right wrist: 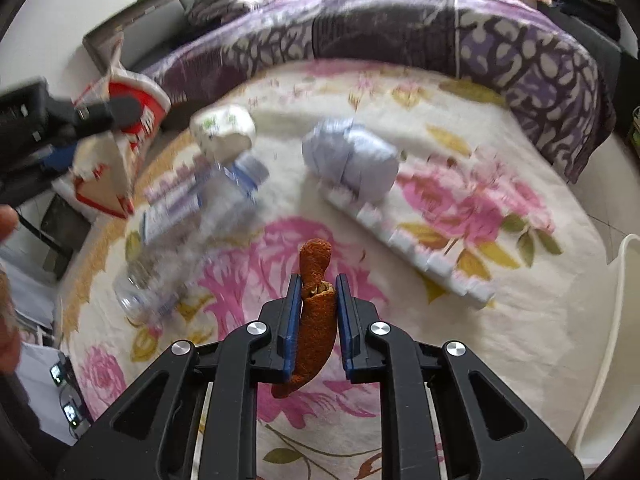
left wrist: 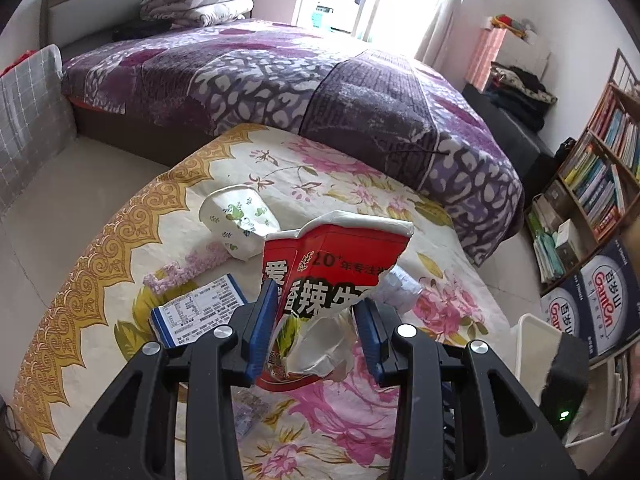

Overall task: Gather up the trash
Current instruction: 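Grasp the orange-brown strip with the right tool while the left holds the bag, then carry the orange-brown strip toward the bin with the right tool while the left holds the bag, then open the right tool over the bin, then release the red snack bag from the left tool, then grasp the clear plastic bottle on the bed with the left tool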

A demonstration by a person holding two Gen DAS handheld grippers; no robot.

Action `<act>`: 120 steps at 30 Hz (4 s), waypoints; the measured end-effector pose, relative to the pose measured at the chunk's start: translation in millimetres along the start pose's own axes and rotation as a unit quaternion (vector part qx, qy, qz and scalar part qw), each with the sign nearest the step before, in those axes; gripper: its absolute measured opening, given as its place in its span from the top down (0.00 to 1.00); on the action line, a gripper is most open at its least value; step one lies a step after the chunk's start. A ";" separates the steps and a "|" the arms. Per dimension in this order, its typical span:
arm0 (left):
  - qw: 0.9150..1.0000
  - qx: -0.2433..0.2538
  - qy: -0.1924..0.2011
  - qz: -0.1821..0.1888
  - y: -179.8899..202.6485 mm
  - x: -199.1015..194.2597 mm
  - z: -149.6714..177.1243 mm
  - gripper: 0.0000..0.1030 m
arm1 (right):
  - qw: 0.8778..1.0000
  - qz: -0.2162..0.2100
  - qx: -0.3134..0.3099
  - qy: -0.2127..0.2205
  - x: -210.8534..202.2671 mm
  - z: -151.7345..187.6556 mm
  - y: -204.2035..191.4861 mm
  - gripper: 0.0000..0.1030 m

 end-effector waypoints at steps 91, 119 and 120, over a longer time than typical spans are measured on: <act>0.953 0.166 -0.151 0.206 318.6 14.9 184.3 0.41 | 0.883 0.315 0.316 0.147 -253.2 92.3 321.1 0.13; 0.974 0.183 -0.117 -0.062 143.7 61.8 111.9 0.25 | 0.936 0.272 0.213 0.061 -168.7 56.9 256.1 0.07; 0.970 0.194 -0.122 -0.085 128.4 65.5 106.4 0.25 | 0.940 0.269 0.203 0.057 -163.6 54.0 250.9 0.07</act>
Point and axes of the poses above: each gripper's, at about its wrist camera, not at the fingertips, and x roughly the way its jaws point, y to its right, z to its underside, the point moved 9 cm from there along x, roughly the way its jaws point, and after that the axes turned 9 degrees about -x, right-handed, at the moved point
